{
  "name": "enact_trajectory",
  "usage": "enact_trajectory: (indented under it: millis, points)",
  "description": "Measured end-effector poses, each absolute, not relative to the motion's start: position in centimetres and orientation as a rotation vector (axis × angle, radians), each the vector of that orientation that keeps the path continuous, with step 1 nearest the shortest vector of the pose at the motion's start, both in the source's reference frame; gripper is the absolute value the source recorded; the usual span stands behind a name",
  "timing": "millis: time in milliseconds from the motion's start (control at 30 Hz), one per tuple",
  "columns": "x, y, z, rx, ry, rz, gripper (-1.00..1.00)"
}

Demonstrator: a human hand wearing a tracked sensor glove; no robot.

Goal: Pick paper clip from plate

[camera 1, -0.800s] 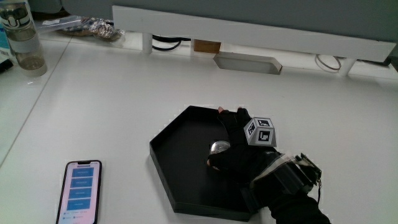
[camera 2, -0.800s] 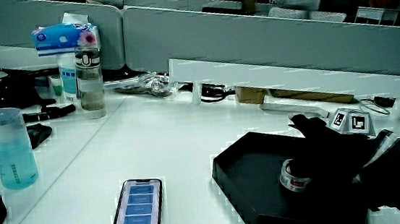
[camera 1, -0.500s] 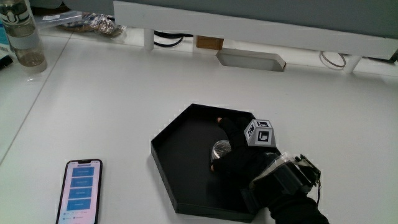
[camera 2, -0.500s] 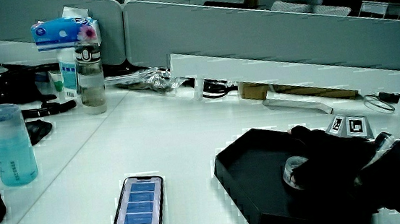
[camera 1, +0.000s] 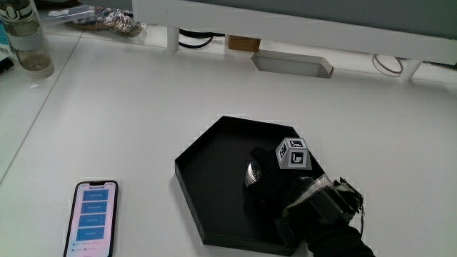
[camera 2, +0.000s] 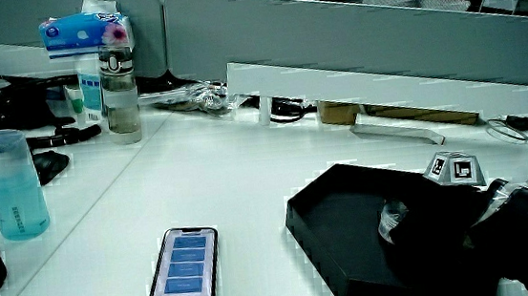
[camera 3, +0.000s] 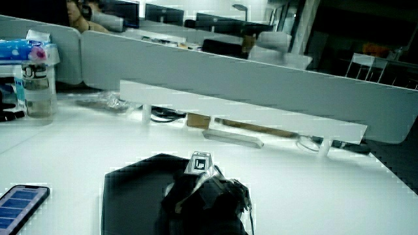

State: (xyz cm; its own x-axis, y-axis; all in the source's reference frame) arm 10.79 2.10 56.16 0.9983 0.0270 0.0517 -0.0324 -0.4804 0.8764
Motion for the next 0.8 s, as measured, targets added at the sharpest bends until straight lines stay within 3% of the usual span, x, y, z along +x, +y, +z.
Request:
enact_trajectory:
  millis: [100, 633, 800]
  points:
    - [10.8, 2.0, 56.1, 2.089, 0.004, 0.061, 1.0]
    - [11.1, 2.4, 56.6, 2.069, 0.015, 0.123, 1.0]
    - [11.7, 1.4, 55.6, 2.123, 0.0, 0.127, 1.0]
